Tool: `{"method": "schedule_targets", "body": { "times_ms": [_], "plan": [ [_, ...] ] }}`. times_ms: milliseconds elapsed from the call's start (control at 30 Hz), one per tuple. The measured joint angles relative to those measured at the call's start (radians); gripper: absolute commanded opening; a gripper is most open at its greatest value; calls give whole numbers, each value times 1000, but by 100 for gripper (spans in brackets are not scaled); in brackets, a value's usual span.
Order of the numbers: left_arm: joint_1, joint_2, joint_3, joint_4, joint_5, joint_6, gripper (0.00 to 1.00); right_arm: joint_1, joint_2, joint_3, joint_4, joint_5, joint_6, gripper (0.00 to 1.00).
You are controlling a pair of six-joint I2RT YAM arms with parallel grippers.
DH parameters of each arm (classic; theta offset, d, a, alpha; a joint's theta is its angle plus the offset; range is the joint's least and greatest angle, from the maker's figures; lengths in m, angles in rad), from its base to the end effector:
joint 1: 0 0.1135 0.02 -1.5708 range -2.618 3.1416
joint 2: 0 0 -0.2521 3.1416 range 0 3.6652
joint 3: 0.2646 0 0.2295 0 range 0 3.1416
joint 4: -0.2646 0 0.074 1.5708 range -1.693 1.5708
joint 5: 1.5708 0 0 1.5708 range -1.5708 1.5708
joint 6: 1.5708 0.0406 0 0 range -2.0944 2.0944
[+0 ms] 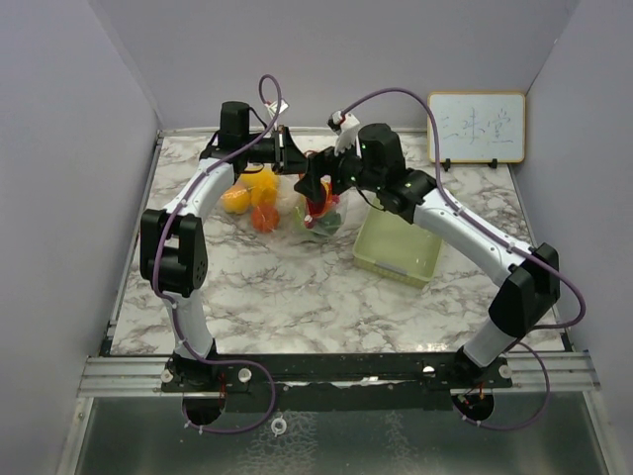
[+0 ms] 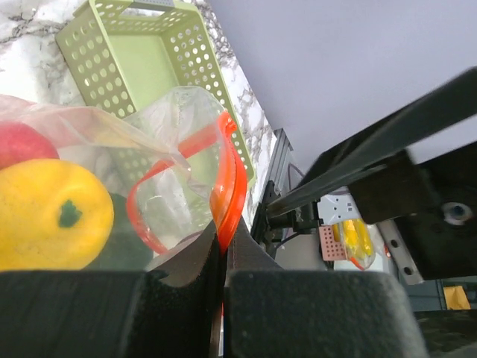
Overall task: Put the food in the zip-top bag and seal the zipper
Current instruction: Place the fake fruit in the zipper food storage bag.
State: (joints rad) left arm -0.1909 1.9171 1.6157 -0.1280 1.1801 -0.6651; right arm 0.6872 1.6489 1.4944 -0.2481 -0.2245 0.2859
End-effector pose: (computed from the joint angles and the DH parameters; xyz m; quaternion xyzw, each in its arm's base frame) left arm 0.4016 -0.1158 0.3049 0.1279 0.7503 -0.6123 0.2140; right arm 0.2820 0.2432 0.3455 -0.2257 0.8000 0.3388 0.4407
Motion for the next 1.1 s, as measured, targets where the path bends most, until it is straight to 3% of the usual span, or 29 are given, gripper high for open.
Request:
{"method": "schedule_targets", "body": {
  "times_ms": [100, 233, 400, 633, 700, 800, 867, 1000, 1100],
  "plan": [
    [0, 0, 0, -26, 2, 21, 0, 0, -6, 42, -26, 16, -77, 96],
    [0, 0, 0, -52, 3, 43, 0, 2, -55, -5, -74, 233, -71, 85],
    [0, 0, 0, -82, 3, 57, 0, -14, -23, 60, -208, 465, -26, 84],
    [0, 0, 0, -84, 3, 59, 0, -50, 103, 103, -256, 514, 27, 75],
    [0, 0, 0, -83, 3, 58, 0, -61, 138, 100, -255, 482, 35, 66],
    [0, -1, 0, -81, 3, 52, 0, -74, 154, 58, -245, 412, 44, 36],
    [0, -1, 0, -75, 3, 46, 0, -79, 154, 43, -243, 385, 47, 22],
    [1, -2, 0, -62, 3, 38, 0, -80, 152, 44, -249, 353, 39, 8],
    [11, -2, 19, -121, -10, 84, 0, -80, 151, 99, -316, 345, 20, 5]
  ]
}}
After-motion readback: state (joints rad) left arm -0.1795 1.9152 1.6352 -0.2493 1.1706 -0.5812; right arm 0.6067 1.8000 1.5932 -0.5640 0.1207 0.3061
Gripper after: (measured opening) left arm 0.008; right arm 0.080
